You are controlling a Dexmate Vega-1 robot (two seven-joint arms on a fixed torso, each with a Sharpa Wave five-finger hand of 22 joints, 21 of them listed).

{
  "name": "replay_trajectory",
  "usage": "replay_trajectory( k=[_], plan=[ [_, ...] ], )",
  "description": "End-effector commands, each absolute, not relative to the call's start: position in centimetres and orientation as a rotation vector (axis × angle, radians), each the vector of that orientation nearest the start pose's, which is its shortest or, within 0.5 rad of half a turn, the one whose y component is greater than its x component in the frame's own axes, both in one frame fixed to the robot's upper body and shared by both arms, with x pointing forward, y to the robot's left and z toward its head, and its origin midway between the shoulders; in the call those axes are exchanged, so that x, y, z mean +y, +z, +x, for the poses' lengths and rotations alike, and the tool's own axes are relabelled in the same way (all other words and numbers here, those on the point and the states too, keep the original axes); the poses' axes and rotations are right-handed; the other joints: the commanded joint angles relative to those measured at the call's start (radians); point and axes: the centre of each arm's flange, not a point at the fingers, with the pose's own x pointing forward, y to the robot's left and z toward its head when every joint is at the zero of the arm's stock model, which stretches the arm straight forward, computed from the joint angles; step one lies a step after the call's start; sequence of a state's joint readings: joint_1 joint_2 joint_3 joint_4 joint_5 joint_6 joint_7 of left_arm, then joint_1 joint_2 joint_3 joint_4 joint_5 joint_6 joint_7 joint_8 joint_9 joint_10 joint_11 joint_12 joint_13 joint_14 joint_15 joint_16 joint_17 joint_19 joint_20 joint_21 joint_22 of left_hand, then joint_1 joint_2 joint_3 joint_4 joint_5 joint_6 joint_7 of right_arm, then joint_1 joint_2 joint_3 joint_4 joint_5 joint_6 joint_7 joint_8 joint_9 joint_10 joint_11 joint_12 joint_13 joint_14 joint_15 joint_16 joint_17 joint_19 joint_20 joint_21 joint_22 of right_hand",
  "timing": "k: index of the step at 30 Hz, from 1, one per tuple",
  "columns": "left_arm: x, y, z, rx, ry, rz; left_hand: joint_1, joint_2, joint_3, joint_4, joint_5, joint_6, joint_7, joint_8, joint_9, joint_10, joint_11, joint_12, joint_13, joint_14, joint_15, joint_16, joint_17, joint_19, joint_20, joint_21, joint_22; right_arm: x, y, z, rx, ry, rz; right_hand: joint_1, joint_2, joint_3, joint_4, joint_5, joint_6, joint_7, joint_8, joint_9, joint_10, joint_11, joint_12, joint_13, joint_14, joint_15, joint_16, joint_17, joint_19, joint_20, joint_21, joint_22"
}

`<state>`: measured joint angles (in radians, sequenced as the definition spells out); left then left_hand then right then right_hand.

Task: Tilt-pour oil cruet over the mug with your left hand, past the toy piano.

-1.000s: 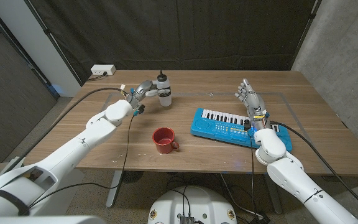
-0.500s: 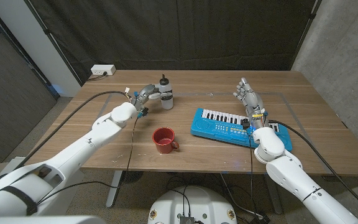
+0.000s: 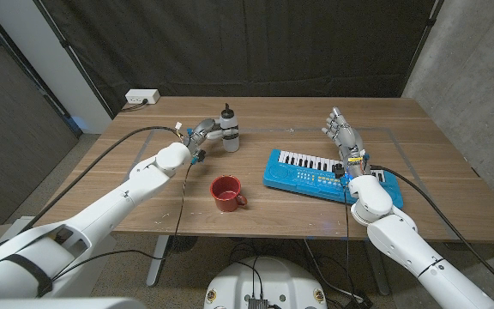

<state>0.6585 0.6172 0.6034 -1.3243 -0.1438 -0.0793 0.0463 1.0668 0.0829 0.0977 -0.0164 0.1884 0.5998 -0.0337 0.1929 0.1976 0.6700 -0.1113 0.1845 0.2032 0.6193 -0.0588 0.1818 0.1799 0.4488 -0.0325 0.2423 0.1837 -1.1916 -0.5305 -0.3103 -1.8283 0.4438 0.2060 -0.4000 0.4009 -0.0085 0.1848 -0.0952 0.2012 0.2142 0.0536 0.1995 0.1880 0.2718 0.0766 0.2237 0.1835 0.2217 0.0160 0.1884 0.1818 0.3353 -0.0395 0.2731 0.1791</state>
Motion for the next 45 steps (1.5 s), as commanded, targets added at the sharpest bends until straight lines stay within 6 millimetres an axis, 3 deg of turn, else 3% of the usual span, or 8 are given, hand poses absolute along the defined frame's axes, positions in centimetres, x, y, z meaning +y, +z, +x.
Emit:
replay_trajectory(
  k=[1,8,16,20,34,45],
  plan=[
    [24.6,-0.3,67.4,-0.507,-0.174,0.712,-0.015,-0.009,-0.013,0.010,0.002,-0.019,0.000,-0.002,0.004,-0.011,0.000,0.002,0.003,-0.022,-0.036,-0.003,0.005,-0.015,0.003,-0.007,0.005,-24.6,-5.7,54.6,-0.661,0.003,0.055,0.004,0.008,-0.004,0.003,0.001,0.005,0.000,-0.001,0.005,0.010,-0.001,-0.005,0.006,0.005,-0.002,0.000,0.003,0.004,-0.024,-0.008,0.002],
    [24.5,-0.2,67.4,-0.504,-0.181,0.719,-0.043,-0.022,-0.030,0.023,0.007,-0.053,0.014,-0.006,0.004,-0.048,0.014,-0.002,0.003,-0.054,-0.026,-0.004,0.006,-0.038,0.008,-0.018,0.005,-24.7,-5.8,54.5,-0.663,0.002,0.057,0.004,0.008,-0.004,0.003,0.001,0.006,0.001,-0.001,0.005,0.011,-0.002,-0.005,0.006,0.004,-0.002,-0.001,0.003,0.004,-0.023,-0.009,0.002],
    [24.4,0.0,67.1,-0.510,-0.192,0.722,-0.086,-0.036,-0.057,0.043,0.021,-0.190,0.047,-0.016,0.006,-0.165,0.036,-0.007,0.005,-0.166,0.009,-0.008,0.009,-0.109,0.026,-0.042,0.005,-24.7,-5.9,54.5,-0.664,0.000,0.060,0.004,0.008,-0.005,0.003,0.001,0.006,0.001,-0.001,0.005,0.011,-0.001,-0.005,0.006,0.004,-0.002,0.000,0.003,0.004,-0.023,-0.012,0.002],
    [24.4,0.1,66.9,-0.514,-0.194,0.720,-0.102,-0.041,-0.068,0.050,0.027,-0.255,0.047,-0.015,0.006,-0.230,0.049,-0.006,0.006,-0.217,0.022,-0.006,0.010,-0.144,0.033,-0.047,0.005,-24.7,-6.0,54.5,-0.662,0.000,0.061,0.003,0.008,-0.005,0.003,0.001,0.007,0.001,-0.001,0.005,0.012,0.000,-0.005,0.006,0.004,-0.001,-0.001,0.003,0.004,-0.023,-0.013,0.002],
    [24.5,0.3,65.8,-0.527,-0.185,0.727,-0.123,-0.051,-0.084,0.059,0.033,-0.305,0.053,-0.012,0.006,-0.283,0.065,-0.004,0.007,-0.265,0.029,-0.005,0.010,-0.189,0.040,-0.053,0.004,-25.0,-6.1,54.8,-0.663,0.005,0.068,-0.001,0.008,-0.008,0.004,0.000,0.011,0.005,0.000,0.005,0.010,0.003,-0.006,0.006,0.007,0.006,0.001,0.004,0.002,-0.016,-0.018,0.003],
    [25.4,-0.7,64.8,-0.498,-0.144,0.699,-0.146,-0.063,-0.102,0.069,0.038,-0.351,0.067,-0.013,0.006,-0.334,0.081,-0.004,0.008,-0.311,0.050,-0.005,0.011,-0.219,0.049,-0.053,0.004,-25.2,-6.1,55.1,-0.655,0.018,0.065,-0.003,0.007,-0.010,0.004,0.000,0.012,0.001,0.000,0.005,0.011,0.007,-0.005,0.006,0.007,0.008,0.001,0.004,0.004,-0.010,-0.020,0.003]
  ],
)
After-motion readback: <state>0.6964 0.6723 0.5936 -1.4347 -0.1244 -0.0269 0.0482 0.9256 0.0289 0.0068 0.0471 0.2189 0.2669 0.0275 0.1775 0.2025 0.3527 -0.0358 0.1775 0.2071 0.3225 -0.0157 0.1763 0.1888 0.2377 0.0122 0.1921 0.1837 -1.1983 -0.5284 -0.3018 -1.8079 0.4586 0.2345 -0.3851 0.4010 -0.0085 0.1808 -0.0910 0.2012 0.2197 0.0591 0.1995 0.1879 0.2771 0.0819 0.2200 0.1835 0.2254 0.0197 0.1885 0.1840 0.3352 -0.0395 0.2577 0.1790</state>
